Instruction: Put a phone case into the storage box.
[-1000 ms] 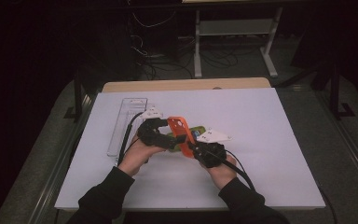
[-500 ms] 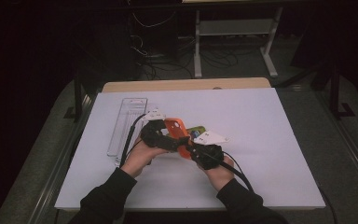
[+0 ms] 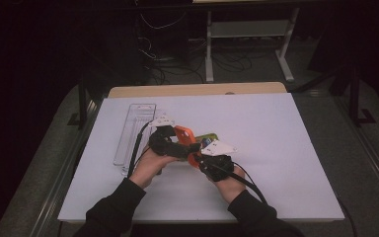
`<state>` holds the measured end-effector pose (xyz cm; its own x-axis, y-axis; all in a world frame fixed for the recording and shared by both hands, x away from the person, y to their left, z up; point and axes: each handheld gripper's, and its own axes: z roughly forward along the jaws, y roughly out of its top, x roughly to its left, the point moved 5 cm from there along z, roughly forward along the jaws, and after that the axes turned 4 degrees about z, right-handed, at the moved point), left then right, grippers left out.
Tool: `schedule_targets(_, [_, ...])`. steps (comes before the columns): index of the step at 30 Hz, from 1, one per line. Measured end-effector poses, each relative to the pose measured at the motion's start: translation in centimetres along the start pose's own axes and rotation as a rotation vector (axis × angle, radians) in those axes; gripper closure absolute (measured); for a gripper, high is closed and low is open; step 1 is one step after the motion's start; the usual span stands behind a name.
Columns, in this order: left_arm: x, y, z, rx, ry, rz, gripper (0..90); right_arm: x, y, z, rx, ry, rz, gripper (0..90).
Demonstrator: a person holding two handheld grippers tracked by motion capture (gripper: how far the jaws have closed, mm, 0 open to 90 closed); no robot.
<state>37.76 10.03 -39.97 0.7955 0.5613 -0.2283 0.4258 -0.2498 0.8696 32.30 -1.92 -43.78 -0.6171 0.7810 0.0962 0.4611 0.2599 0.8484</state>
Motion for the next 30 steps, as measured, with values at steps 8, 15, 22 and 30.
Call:
schedule_targets(8, [0.6,0.1,-0.5,-0.014,0.011,0.015,10.0,0.2,-0.1,0.2,0.002,0.003,-0.011,80.8])
schedule_targets(15, [0.3,0.1,-0.7,-0.025,0.015,0.014,13.9,0.2,-0.1,0.2,0.002,0.001,-0.009,80.6])
schedule_targets(22, [0.2,0.3,-0.7,-0.021,0.020,0.028,15.4,0.2,0.0,0.2,0.004,0.007,-0.010,75.1])
schedule_targets(30, [0.6,0.3,-0.9,-0.012,0.038,0.029,15.5,-1.7,-0.1,-1.3,0.020,0.111,-0.001,39.7])
